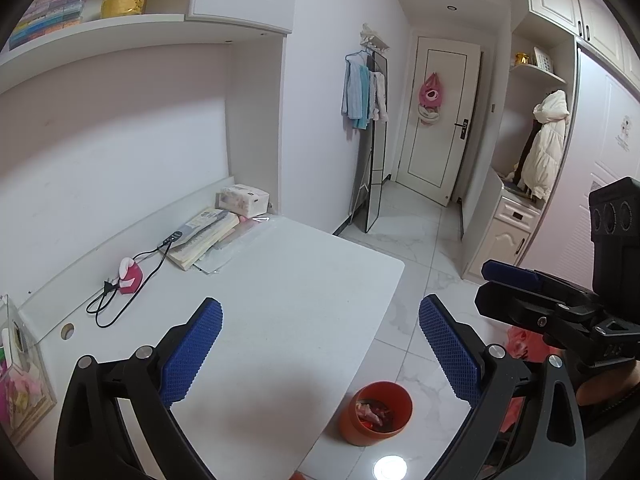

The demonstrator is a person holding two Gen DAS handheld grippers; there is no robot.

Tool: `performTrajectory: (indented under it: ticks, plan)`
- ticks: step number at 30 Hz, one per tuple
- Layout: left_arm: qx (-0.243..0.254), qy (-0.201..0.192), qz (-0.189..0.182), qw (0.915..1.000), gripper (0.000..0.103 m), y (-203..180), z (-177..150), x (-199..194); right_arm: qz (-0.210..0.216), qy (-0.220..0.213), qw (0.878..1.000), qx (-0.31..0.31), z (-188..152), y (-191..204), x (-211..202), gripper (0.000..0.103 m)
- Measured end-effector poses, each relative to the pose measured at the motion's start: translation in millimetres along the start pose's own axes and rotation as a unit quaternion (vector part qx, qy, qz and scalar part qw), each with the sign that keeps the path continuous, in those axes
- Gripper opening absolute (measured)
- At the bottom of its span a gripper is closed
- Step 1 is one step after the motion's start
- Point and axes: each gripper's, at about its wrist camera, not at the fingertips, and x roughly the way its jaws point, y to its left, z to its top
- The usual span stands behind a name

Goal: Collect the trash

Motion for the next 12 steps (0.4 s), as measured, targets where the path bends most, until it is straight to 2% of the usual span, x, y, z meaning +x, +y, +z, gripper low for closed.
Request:
performTrajectory:
  ticks: [12]
  plan:
    - [-0.003,0.006,0.007,1.0,0.097,-1.8,3.5,4.8,0.0,0.003,1.0,0.003,1.5,-3.9,3.8,0.097]
